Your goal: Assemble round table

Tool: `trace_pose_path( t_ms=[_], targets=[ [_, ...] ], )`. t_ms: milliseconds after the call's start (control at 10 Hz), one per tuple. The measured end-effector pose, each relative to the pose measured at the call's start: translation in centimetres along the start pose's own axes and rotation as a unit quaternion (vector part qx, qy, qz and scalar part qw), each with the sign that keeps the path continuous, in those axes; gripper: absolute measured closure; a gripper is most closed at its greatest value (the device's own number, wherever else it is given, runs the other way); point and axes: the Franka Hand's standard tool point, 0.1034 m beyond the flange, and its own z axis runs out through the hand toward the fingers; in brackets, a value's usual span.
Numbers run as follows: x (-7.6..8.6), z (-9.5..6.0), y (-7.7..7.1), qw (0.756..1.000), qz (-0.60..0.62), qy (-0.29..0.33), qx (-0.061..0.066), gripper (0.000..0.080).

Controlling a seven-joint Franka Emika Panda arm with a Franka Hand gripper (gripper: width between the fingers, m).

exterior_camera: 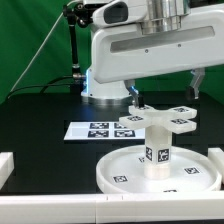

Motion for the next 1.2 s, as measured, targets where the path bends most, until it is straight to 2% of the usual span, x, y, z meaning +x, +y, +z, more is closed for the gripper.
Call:
trace_pose_path(
  t_ms=[100,400,500,600,700,800,1100,1200],
  targets=[
    [0.0,0.0,0.0,1.000,-0.011,0.000,0.000,0.0151],
    [-0.1,0.0,0.6,0.987,-0.158,-0.003,0.001,0.0151],
    [-0.2,0.0,0.7,0.973,-0.230,-0.009,-0.005,0.0151],
    [-0.3,0.2,0.2,0.959,-0.283,-0.014,-0.011,0.0151],
    [-0.5,0.3,-0.3,0.952,-0.305,-0.021,-0.008,0.0151],
    [-0.5,0.2,0.1,0.943,-0.330,-0.036,0.000,0.0151],
    [-0.4,0.2,0.8,0.908,-0.416,-0.040,-0.004,0.0151],
    [-0.5,0.3,0.8,0.884,-0.465,-0.040,-0.001,0.0151]
  ],
)
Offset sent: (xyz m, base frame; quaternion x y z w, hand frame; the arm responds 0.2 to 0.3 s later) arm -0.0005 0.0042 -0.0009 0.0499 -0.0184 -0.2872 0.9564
